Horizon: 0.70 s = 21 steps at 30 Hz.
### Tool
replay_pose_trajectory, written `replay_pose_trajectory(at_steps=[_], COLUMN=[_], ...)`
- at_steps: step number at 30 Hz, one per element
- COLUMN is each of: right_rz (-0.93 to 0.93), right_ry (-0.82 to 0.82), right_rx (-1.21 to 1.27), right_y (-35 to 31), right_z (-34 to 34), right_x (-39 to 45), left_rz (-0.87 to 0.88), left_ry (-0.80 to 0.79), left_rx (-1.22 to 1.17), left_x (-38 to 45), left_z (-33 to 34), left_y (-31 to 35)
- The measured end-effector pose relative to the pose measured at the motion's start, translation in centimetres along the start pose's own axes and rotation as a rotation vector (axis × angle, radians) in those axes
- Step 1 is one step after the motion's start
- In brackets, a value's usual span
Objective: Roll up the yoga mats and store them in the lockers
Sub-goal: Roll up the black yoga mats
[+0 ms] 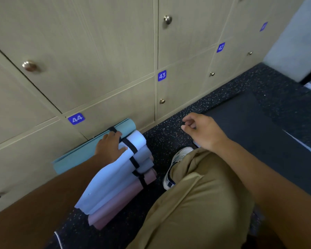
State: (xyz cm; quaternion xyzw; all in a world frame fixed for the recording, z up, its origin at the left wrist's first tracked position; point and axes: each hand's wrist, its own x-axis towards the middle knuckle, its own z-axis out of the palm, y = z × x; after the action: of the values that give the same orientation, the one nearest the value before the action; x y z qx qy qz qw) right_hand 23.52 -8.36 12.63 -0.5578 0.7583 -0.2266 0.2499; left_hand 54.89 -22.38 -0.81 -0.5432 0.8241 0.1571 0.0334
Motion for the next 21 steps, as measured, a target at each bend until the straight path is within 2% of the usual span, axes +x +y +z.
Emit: replay_pose_trajectory(at_steps=[11,15,21], right_rz=[0.167,0.242,0.321], right_ry=[0.206,0.203,0.185], right_rx=[-0.055,-0.048,-0.045], right_y=[7.0,10.0,15.2], right_z=[-12.1,-13.8,-14.0], right_x=[-4.6,-6.5,-8.3], left_rz=[0.472,0.604,0.683], left_ry=[0.152,0.126,0.028], left_rx=[-0.068,-0.042,0.041], left_x=[4.7,5.9,7.6], left_z=[-8.7,-10.0,-8.7], left_y=[17.1,22.9,29.6])
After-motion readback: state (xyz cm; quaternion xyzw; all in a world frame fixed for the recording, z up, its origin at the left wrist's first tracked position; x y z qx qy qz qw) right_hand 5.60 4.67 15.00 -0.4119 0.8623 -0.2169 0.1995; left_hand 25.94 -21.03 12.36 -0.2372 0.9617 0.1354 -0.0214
